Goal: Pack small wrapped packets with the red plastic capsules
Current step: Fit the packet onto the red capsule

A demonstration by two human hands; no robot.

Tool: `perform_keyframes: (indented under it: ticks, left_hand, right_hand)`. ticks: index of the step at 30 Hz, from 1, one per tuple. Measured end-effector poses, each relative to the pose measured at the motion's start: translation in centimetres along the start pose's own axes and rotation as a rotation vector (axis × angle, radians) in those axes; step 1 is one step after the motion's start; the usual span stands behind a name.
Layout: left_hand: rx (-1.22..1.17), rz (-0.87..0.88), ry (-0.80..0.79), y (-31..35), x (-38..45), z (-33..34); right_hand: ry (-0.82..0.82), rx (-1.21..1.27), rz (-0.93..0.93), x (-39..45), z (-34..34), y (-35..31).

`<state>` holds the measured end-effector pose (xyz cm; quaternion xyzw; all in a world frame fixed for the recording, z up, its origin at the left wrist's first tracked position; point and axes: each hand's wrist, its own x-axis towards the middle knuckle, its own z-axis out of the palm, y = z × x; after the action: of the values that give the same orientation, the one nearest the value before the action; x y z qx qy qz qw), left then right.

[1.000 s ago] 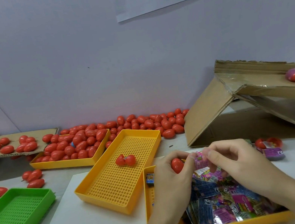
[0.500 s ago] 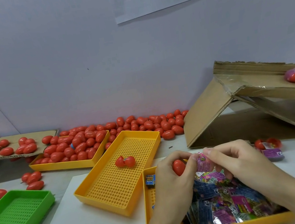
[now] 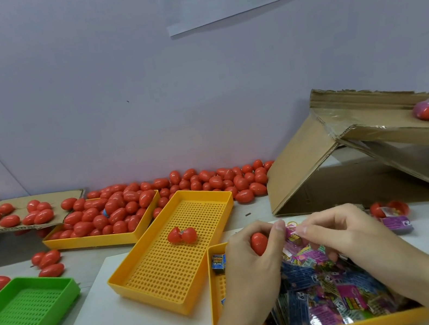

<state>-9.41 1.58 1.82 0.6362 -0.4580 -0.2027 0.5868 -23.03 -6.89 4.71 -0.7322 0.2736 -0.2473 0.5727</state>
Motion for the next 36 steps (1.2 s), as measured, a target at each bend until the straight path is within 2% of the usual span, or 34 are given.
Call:
perform_keyframes:
  ticks: [11, 18, 22, 29, 33, 36]
  left_hand:
    - [-0.062, -0.033, -0.024, 0.4, -0.2, 0.0]
    - [-0.082, -0.069, 0.021, 0.4, -0.2, -0.1]
    - [-0.085, -0.073, 0.012, 0.4, -0.2, -0.2]
    - [0.014, -0.027, -0.013, 0.1, 0.0, 0.0]
    - [0.064, -0.002, -0.03, 0.0, 0.0, 0.1]
    - [0.007, -0.022, -0.019, 0.2, 0.0, 0.0]
  right_hand:
    - [0.14, 0.13, 0.039, 1.0, -0.4, 1.7]
    - [-0.036, 0.066, 0.002, 0.5, 0.2, 1.2]
    - [-0.014, 0.006, -0.007, 0.3, 0.3, 1.2]
    - [0.087, 0.148, -0.088, 0.4, -0.1, 1.5]
    - [0.073, 0.209, -0.071, 0.6, 0.0, 1.6]
    - [0.05, 0.207, -0.074, 0.6, -0.1, 1.6]
